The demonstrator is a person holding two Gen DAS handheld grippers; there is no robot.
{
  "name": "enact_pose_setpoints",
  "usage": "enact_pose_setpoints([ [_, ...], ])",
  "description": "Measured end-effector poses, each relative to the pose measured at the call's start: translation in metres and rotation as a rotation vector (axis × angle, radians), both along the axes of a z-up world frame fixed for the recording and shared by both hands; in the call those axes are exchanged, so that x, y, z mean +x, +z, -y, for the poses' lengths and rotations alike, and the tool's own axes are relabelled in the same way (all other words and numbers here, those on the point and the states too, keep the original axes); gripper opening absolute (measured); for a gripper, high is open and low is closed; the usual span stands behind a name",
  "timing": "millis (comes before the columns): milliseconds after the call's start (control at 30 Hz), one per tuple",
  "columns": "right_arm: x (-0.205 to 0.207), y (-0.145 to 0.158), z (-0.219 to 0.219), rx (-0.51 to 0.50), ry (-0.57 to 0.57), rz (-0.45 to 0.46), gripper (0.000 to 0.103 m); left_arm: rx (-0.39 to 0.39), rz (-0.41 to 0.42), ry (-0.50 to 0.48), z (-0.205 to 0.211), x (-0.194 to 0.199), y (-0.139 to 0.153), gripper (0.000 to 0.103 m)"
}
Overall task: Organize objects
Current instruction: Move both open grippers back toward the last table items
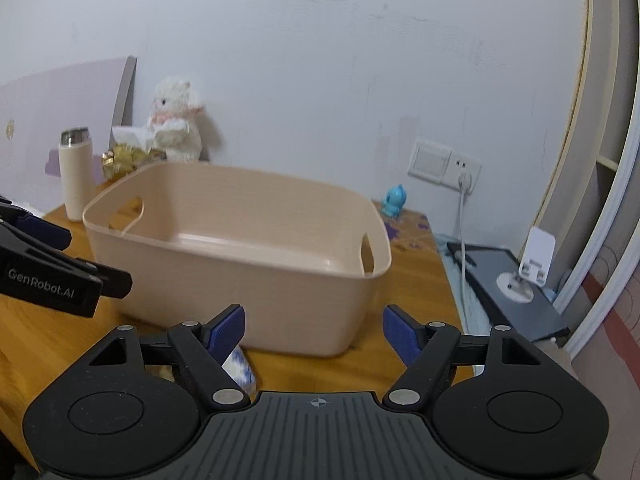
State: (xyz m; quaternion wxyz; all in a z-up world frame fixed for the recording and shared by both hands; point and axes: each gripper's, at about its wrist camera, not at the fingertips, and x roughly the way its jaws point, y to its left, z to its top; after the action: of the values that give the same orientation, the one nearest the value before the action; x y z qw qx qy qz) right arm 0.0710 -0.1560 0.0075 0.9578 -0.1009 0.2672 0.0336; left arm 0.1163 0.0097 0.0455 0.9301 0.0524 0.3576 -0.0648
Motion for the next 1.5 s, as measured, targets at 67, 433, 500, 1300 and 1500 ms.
enact_pose_setpoints([
  [67, -0.001, -0.007, 0.000, -0.003, 0.002, -0.021, 0.078, 0.014, -0.019, -0.006, 0.003, -0.002, -0.010, 0.081],
  [433, 0.001, -0.040, 0.002, -0.007, -0.001, -0.118, 0.079, 0.040, -0.163, -0.061, 0.019, 0.004, -0.061, 0.081],
  [500, 0.002, -0.043, 0.003, -0.004, -0.002, -0.129, 0.079, 0.047, -0.186, -0.074, 0.023, 0.005, -0.069, 0.081],
  [1300, 0.019, -0.070, -0.011, 0.029, 0.071, -0.209, 0.085, -0.018, -0.162, -0.031, -0.007, 0.026, -0.092, 0.091],
  [1500, 0.024, -0.073, -0.018, 0.030, 0.108, -0.213, 0.087, -0.021, -0.157, -0.017, -0.023, 0.028, -0.091, 0.091],
])
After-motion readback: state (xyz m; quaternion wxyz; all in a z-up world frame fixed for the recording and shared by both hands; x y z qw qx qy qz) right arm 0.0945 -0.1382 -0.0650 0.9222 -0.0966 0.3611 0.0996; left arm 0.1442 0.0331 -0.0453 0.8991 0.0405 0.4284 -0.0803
